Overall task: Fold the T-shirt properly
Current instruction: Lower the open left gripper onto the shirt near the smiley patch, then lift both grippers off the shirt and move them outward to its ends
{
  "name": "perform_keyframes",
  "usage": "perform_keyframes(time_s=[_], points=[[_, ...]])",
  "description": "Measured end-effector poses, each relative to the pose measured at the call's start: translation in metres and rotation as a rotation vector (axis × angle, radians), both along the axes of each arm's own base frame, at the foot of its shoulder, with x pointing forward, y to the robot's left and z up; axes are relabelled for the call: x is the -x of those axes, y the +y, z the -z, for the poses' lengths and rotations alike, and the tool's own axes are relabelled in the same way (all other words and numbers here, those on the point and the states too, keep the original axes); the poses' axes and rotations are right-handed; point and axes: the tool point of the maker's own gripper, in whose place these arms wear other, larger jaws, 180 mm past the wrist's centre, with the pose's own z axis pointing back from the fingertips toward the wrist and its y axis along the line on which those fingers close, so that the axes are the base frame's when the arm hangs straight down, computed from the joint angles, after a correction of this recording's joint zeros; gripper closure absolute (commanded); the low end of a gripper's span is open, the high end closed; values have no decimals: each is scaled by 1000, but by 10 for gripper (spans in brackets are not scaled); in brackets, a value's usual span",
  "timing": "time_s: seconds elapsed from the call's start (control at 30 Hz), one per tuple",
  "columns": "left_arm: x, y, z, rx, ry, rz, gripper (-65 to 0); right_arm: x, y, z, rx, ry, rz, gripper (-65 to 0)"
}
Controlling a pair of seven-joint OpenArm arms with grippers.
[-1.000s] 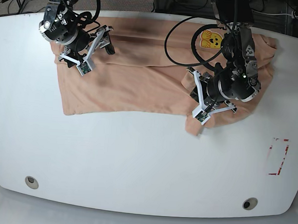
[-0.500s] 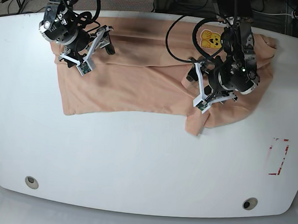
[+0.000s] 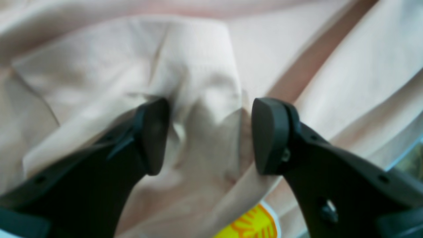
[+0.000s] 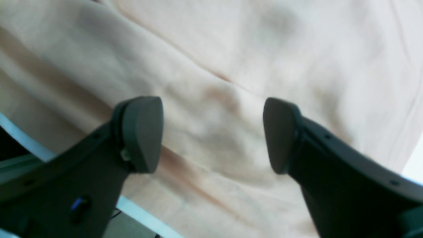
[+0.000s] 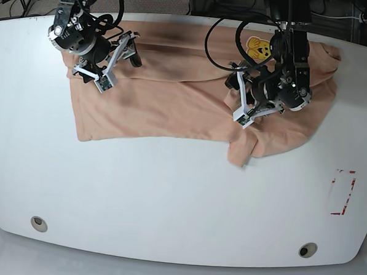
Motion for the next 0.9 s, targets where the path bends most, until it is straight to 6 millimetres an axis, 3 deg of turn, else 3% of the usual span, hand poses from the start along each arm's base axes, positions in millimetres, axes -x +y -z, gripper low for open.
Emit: perform_keyframes(time_s=[0.1,0.2,0.4,0.67,0.9], points=[[-2,-5,1,13,-4,8,-124,0,0,0,0,1,-1,-444],[0,-6,2,16,2,10,-50,0,0,0,1,2,-1,-444],[-2,-4,-6,3,-25,11,-50,4,0,2,1,11,-1,-444],[-18,-2,-42,-10,-157,9,-54,6,0,3,0,18,-1,-444],[-23,-1,-48,-15,-178,10,-54,6,0,3,-2,18,-1,-444]])
